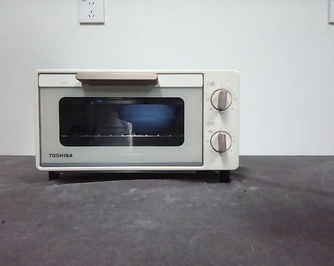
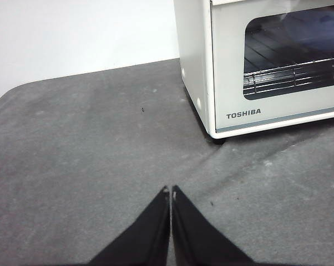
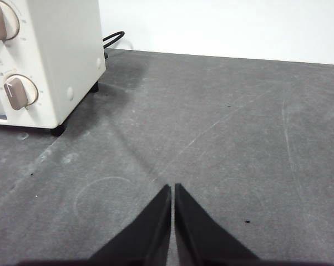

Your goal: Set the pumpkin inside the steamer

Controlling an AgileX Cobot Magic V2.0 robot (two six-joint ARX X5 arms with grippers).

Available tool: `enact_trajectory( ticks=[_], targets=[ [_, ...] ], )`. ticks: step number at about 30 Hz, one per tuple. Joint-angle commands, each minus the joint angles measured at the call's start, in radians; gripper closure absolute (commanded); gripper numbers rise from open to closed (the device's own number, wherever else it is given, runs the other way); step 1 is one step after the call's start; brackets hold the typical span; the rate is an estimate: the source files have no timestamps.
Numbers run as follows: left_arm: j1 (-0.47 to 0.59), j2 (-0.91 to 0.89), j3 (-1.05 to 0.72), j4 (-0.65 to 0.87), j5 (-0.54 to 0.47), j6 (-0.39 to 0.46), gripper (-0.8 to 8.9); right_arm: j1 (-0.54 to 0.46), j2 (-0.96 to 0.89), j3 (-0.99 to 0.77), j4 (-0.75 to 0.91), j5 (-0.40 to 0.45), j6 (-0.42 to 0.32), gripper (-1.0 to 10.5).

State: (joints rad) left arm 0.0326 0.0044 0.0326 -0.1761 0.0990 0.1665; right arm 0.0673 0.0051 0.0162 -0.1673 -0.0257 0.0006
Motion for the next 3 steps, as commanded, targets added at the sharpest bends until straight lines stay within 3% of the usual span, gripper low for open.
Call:
enact_trajectory(
  ticks=[1, 3],
  targets=[
    [0.001, -0.001, -0.021, -0.007, -0.003, 0.001, 7.95, 0.002, -0.002, -0.005, 0.010, 0.000, 0.010, 9.4],
    [0.001, -0.001, -0.021, -0.007, -0.003, 0.001, 7.95, 0.002, -0.002, -0.005, 0.010, 0.000, 0.010, 9.4]
  ],
)
